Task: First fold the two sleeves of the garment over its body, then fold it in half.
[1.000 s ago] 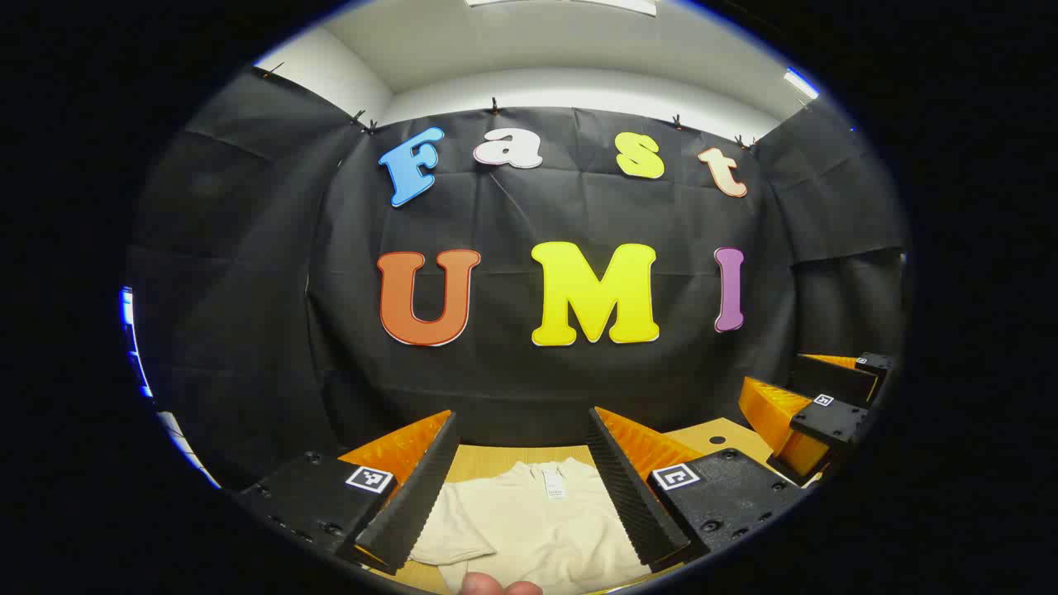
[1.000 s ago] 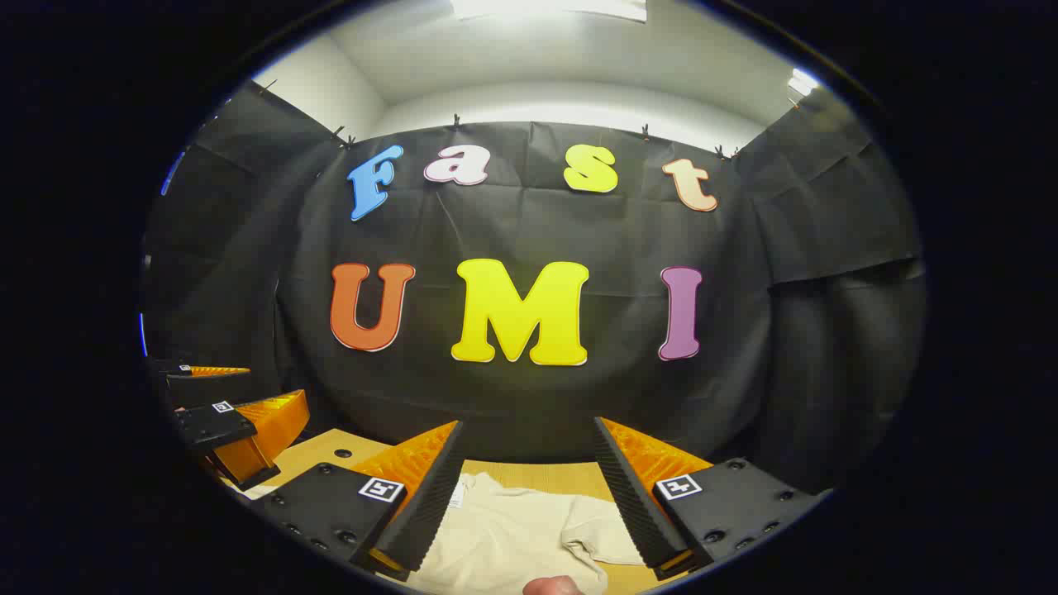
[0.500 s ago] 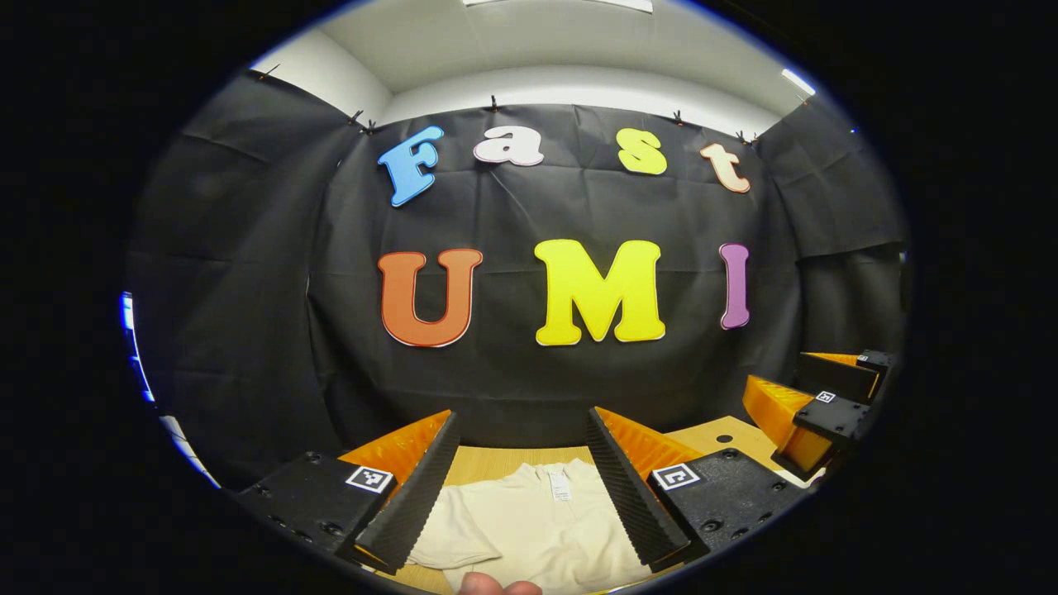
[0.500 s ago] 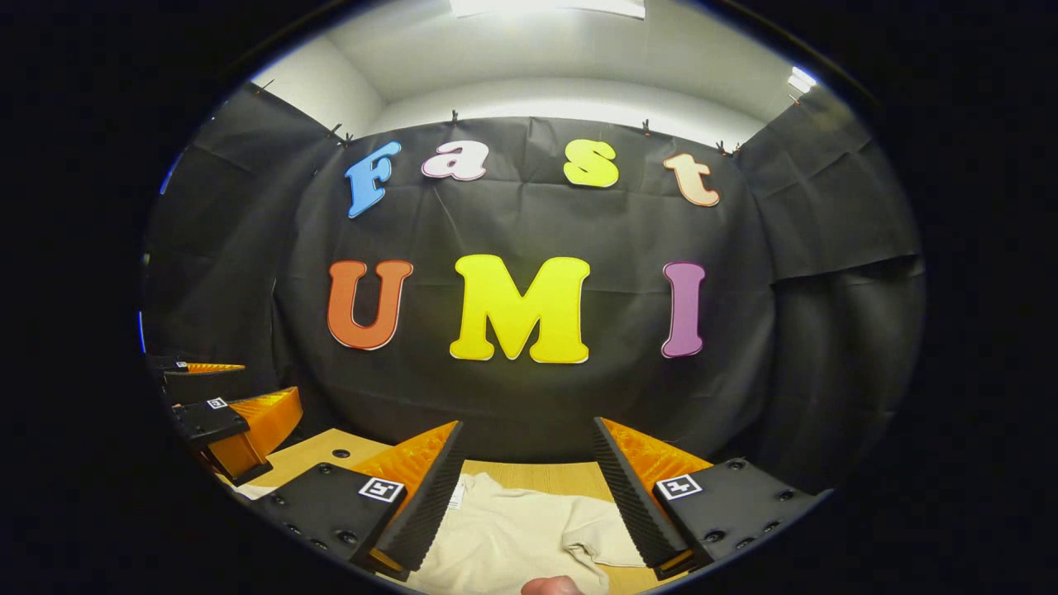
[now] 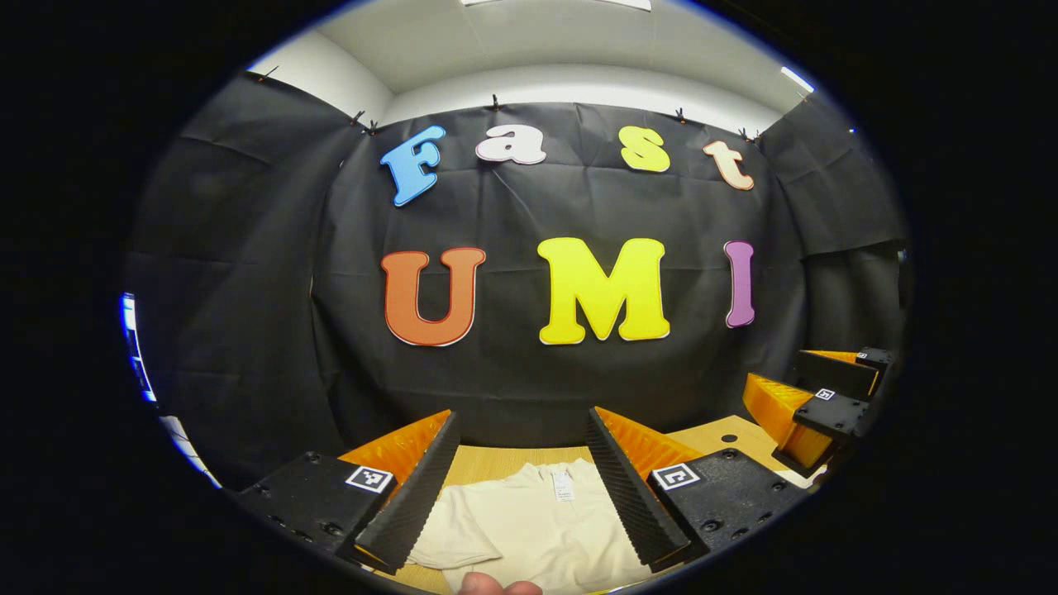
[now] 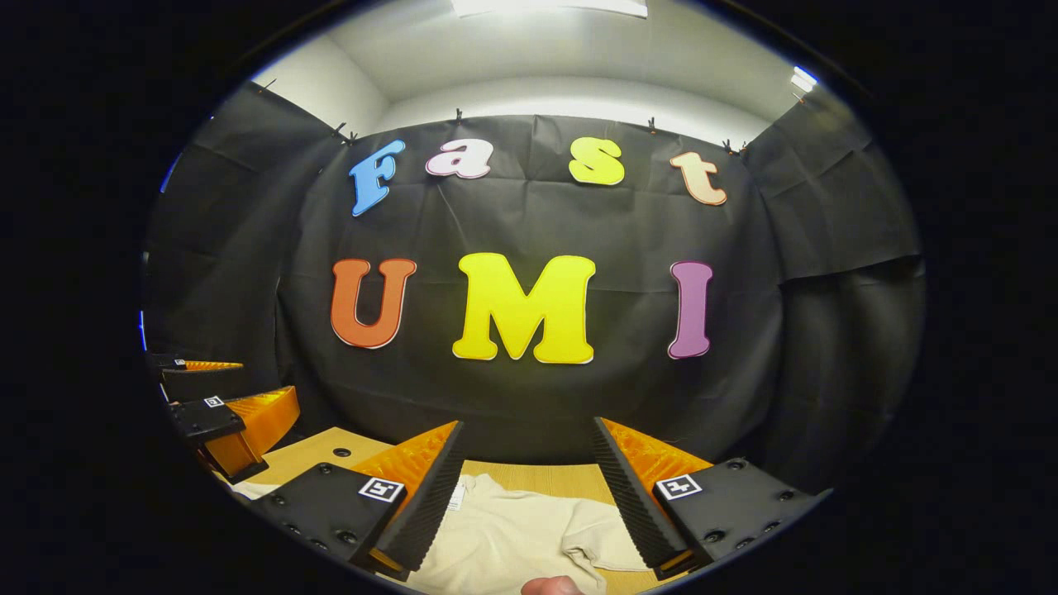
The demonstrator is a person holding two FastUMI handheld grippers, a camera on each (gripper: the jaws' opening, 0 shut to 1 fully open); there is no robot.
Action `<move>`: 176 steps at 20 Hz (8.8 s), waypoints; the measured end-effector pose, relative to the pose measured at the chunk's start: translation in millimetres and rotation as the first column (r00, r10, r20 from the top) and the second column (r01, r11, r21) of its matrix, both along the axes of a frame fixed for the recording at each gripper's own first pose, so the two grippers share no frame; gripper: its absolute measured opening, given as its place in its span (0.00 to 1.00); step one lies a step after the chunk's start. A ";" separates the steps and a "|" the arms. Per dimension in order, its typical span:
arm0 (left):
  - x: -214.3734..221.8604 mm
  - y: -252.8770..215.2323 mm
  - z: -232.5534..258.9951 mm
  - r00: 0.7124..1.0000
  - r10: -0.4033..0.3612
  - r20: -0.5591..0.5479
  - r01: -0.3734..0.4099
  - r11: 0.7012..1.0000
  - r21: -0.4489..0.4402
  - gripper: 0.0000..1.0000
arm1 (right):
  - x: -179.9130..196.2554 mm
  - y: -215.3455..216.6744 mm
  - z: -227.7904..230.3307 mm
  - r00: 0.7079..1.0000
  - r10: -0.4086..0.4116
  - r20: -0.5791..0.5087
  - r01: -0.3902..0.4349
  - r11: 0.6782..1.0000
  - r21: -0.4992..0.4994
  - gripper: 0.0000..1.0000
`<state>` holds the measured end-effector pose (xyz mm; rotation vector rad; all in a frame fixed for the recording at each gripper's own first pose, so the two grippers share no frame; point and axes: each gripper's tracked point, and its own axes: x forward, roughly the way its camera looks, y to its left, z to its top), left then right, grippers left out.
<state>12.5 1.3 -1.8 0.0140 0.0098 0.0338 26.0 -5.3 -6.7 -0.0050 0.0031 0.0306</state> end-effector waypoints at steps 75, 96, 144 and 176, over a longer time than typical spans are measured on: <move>-9.8 -58.3 -92.2 0.961 -0.056 -0.270 0.065 0.998 0.023 0.98 | -46.9 -354.2 -243.3 0.589 0.016 -0.808 0.341 0.901 0.267 0.02; -72.9 135.0 -103.3 0.929 0.250 -0.274 -0.270 0.962 -0.036 0.98 | 150.7 -16.4 -107.6 0.697 0.324 -0.640 -0.210 0.945 0.250 0.02; -151.3 255.5 -207.7 0.876 0.250 -0.411 -0.261 0.965 0.030 0.98 | 37.8 234.7 -79.4 0.757 0.566 -0.327 -0.573 0.815 0.085 0.85; -182.2 256.3 -355.1 0.690 0.084 -0.719 -0.289 0.942 -0.168 0.18 | -24.0 163.0 -54.2 0.804 0.493 -0.332 -0.519 0.855 0.012 0.84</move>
